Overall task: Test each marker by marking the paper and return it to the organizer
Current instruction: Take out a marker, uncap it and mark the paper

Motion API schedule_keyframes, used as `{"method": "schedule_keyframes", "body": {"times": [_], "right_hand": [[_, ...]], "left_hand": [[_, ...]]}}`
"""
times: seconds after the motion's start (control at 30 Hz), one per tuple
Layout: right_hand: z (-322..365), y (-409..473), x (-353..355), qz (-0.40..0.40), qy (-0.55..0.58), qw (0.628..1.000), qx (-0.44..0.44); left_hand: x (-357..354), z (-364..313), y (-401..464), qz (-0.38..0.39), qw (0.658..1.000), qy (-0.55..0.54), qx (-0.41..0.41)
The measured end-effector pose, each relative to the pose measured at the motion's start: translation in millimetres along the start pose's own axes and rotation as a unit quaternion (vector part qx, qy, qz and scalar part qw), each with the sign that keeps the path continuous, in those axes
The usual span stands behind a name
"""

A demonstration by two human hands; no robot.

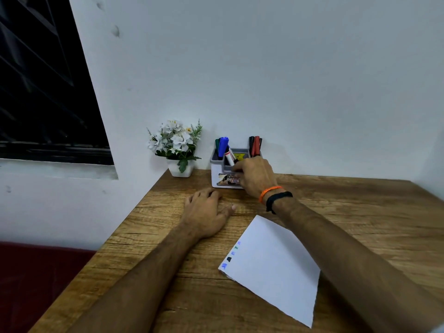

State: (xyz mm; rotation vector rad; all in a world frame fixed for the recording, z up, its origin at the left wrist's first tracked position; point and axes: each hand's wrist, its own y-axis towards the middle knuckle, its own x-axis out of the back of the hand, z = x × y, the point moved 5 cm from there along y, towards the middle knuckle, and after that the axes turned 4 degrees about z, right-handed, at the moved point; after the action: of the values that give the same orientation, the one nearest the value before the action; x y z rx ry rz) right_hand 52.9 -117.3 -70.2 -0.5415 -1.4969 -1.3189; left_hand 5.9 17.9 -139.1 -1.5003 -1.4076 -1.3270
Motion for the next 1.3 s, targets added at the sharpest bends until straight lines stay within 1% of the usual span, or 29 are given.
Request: {"method": "schedule_keyframes", "body": {"times": [0.07, 0.13, 0.23, 0.3, 0.33, 0.37, 0.5, 0.7, 0.9, 0.93, 1.0, 1.07, 1.13, 1.2, 1.3], "right_hand": [[-3, -3, 3, -0.025, 0.047, 0.999, -0.002], [-11, -8, 9, -0.081, 0.129, 0.988, -0.036], [-26, -14, 19, -0.175, 0.234, 0.95, -0.114], [-36, -14, 26, -0.223, 0.268, 0.924, -0.158], [-41, -12, 28, -0.231, 0.273, 0.916, -0.181], [-46, -10, 30, -0.228, 0.269, 0.914, -0.202], [-66, 5, 28, -0.162, 0.235, 0.925, -0.251], [-73, 20, 25, -0.113, 0.217, 0.931, -0.271], [-74, 22, 22, -0.118, 0.215, 0.927, -0.283], [-73, 21, 26, -0.138, 0.23, 0.921, -0.282], [-71, 18, 37, -0.206, 0.281, 0.898, -0.269], [-67, 16, 50, -0.269, 0.344, 0.866, -0.243], [-61, 14, 62, -0.297, 0.419, 0.833, -0.205], [-55, 8, 71, -0.276, 0.496, 0.804, -0.176], [-40, -13, 72, -0.172, 0.547, 0.802, -0.168]], "left_hand": [[0, 0, 0, 0.002, 1.0, 0.001, 0.001], [1, 0, -1, 0.002, 1.0, 0.005, 0.0], [1, -2, -1, 0.009, 1.0, 0.006, 0.001], [1, -2, -1, 0.01, 1.0, 0.009, 0.0], [2, -2, -1, 0.01, 1.0, 0.009, 0.0], [2, -2, -1, 0.01, 1.0, 0.01, 0.001], [2, -2, -1, 0.009, 1.0, 0.009, 0.001], [1, -1, 0, 0.008, 1.0, 0.009, 0.003], [1, -2, 0, 0.008, 1.0, 0.009, 0.005], [1, -2, 0, 0.008, 1.0, 0.008, 0.005], [1, -1, 0, 0.009, 1.0, 0.006, 0.006], [1, -1, 0, 0.007, 1.0, 0.006, 0.006], [2, -2, -1, 0.006, 1.0, 0.006, 0.007], [2, -2, -1, 0.012, 1.0, 0.0, 0.01], [6, -4, -3, 0.01, 1.0, -0.018, 0.005]]}}
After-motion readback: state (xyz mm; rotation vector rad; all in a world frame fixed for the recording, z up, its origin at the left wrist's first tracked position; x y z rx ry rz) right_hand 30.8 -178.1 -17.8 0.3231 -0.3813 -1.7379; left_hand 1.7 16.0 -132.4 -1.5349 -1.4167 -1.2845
